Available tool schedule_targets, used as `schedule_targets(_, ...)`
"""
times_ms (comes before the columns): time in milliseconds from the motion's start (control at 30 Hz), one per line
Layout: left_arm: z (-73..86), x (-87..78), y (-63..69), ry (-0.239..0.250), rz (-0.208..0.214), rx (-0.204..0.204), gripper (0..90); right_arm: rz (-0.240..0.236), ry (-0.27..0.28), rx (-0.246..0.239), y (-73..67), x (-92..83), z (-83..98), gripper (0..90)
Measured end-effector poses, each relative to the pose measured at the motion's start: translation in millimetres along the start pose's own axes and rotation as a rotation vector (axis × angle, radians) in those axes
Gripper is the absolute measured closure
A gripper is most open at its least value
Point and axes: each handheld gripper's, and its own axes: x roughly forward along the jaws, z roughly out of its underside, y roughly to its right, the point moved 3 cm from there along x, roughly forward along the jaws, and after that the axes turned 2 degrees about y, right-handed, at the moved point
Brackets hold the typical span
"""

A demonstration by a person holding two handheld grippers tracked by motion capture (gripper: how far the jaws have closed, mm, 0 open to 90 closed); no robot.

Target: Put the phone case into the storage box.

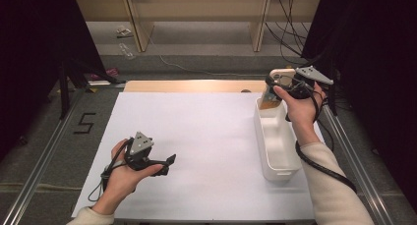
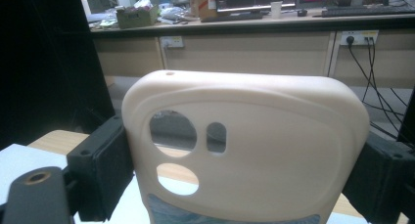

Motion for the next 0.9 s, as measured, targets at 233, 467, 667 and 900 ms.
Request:
schedule_targets(233,0.1,-0.2,-0.3,0.0,0.0,-0.001,2.5,0.005,-0.002,0.002,1.0,2.3,1.0,12.6)
schedule_targets(467,0.0,-0.3,-0.4,0.0,-0.001,0.001,2.5,0.012,-0.004,0.002,2.6,3.4,2.1,12.5)
schedule_targets(667,0.0,-0.3,-0.3,0.0,0.001,0.001,2.6,0.017,-0.005,0.007,3.1,5.4,2.8,12.5)
schedule_targets(900,-0.1,-0.2,-0.2,0.0,0.0,0.001,2.7,0.021,-0.008,0.006,3.8,7.5,4.2,12.5)
